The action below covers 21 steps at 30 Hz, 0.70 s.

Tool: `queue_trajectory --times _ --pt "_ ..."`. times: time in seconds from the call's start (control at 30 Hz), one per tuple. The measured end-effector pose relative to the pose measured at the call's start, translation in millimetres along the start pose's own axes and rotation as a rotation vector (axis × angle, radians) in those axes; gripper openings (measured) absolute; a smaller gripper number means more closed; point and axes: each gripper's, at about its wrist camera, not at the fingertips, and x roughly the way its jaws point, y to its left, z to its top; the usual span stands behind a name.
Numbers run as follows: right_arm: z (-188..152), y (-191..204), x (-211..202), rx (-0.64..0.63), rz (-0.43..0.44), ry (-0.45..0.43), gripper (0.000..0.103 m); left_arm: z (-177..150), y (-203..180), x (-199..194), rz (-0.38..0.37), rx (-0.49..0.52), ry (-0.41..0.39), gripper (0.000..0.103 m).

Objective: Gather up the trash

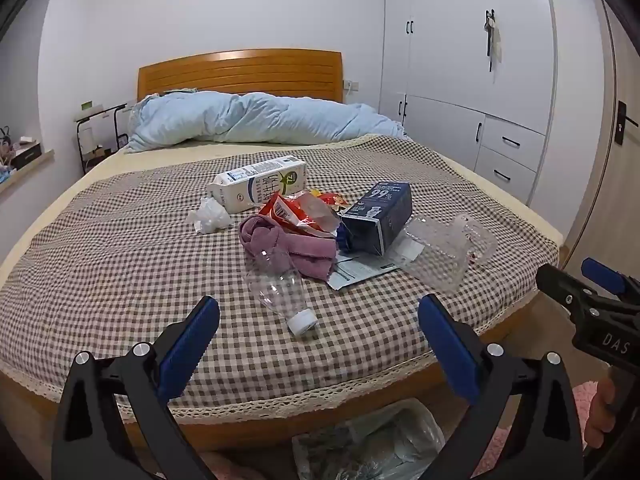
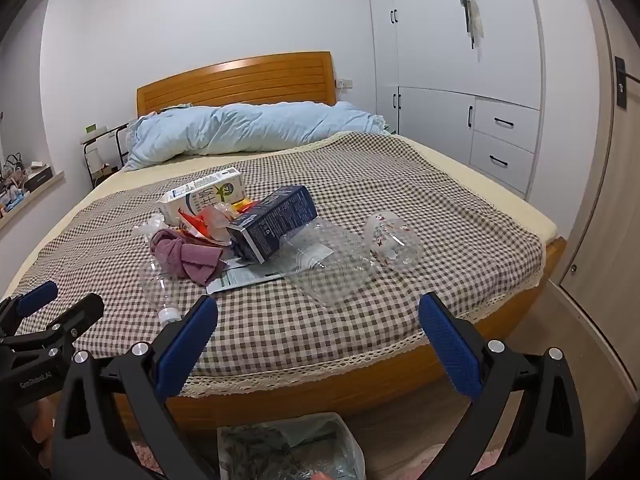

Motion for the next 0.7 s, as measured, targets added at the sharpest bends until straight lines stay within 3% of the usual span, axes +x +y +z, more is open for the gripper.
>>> queue_trajectory --times 0.7 --pt "0.3 -0.7 -0.4 -0.003 -0.001 -0.001 0.097 -1.3 12.5 -6.2 -0.031 -0.065 -0.012 0.097"
